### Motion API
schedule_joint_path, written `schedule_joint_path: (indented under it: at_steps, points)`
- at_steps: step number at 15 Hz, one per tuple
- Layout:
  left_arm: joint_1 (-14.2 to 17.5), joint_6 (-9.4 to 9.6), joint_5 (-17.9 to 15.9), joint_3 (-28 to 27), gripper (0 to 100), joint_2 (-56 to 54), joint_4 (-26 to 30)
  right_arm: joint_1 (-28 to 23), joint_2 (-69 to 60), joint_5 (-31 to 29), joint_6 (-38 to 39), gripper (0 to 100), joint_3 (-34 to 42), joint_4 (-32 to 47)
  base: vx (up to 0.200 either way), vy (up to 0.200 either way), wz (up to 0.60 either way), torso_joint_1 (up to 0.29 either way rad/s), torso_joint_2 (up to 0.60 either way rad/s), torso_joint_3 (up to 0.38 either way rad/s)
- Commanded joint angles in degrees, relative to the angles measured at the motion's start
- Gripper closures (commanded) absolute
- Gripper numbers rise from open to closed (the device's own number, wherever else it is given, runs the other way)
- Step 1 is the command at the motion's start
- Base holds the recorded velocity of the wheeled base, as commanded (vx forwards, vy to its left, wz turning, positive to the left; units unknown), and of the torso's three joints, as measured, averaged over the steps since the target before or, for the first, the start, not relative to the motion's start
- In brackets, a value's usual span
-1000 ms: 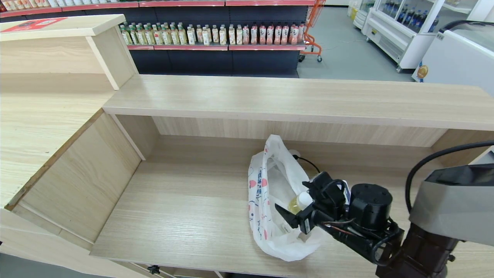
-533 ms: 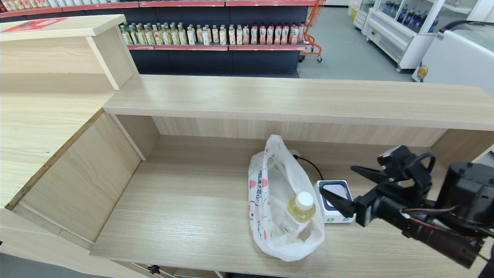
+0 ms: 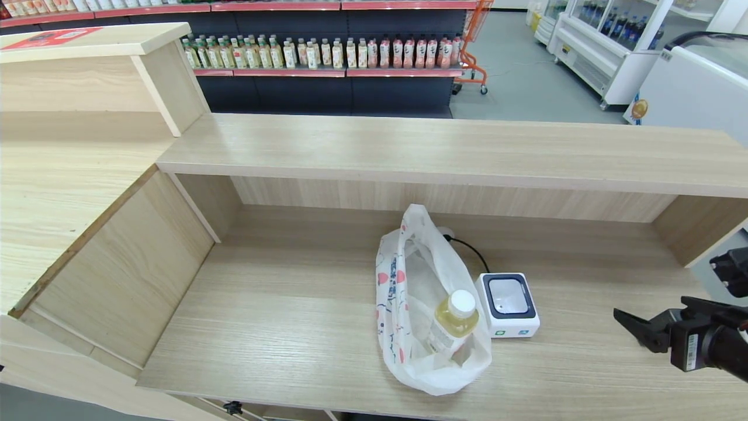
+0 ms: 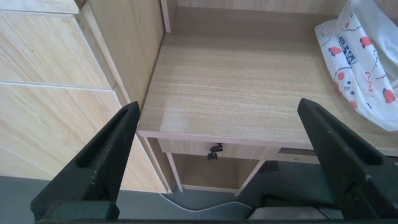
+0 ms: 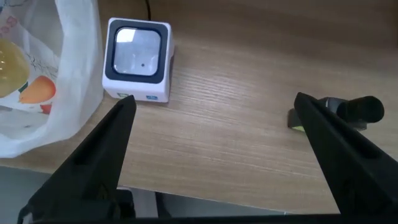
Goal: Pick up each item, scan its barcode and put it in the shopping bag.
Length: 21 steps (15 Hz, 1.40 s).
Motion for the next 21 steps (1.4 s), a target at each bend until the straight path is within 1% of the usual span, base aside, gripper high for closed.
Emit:
schedule_joint_path:
  at_steps: [1, 5, 7, 10, 11, 17, 21]
  points:
    - [-0.06, -0.01, -0.02, 0.0, 0, -0.02, -0.04, -0.56, -1.54, -0.01, -0.12, 0, 0.19, 0.0, 0.0, 0.0, 0.0, 0.0, 0.0, 0.0]
    - [-0.06, -0.19, -0.02, 0.0, 0, -0.02, -0.04, -0.73, -1.36, -0.18, 0.05, 0, 1.6, 0.0, 0.0, 0.0, 0.0, 0.0, 0.0, 0.0]
    - [-0.06, -0.1, -0.02, 0.0, 0, -0.02, -0.04, -1.79, -0.84, -0.18, 0.05, 0, 1.6, 0.0, 0.0, 0.0, 0.0, 0.0, 0.0, 0.0]
    - [0.03, 0.07, 0.07, 0.0, 0, -0.02, -0.04, -2.49, -0.13, -0.45, -0.74, 0, 1.51, 0.09, 0.0, -0.2, 0.0, 0.001, 0.01, 0.004]
    - [0.03, 0.16, 0.07, 0.0, 0, -0.02, -0.04, -3.37, 0.31, -0.36, -2.41, 0, 1.34, 0.09, 0.0, -0.2, 0.0, 0.002, 0.0, 0.007]
    - [-0.06, 0.34, 0.07, 0.0, 0, -0.02, -0.04, -4.78, 2.68, -0.53, -7.33, 0, 0.99, 0.18, 0.0, -0.2, 0.0, 0.003, 0.0, 0.0]
    - [0.03, 0.34, 0.07, 0.0, 0, -0.02, -0.04, -5.92, 6.02, -2.38, -14.8, 0, 0.9, 0.18, 0.0, -0.2, 0.0, 0.004, 0.0, 0.001]
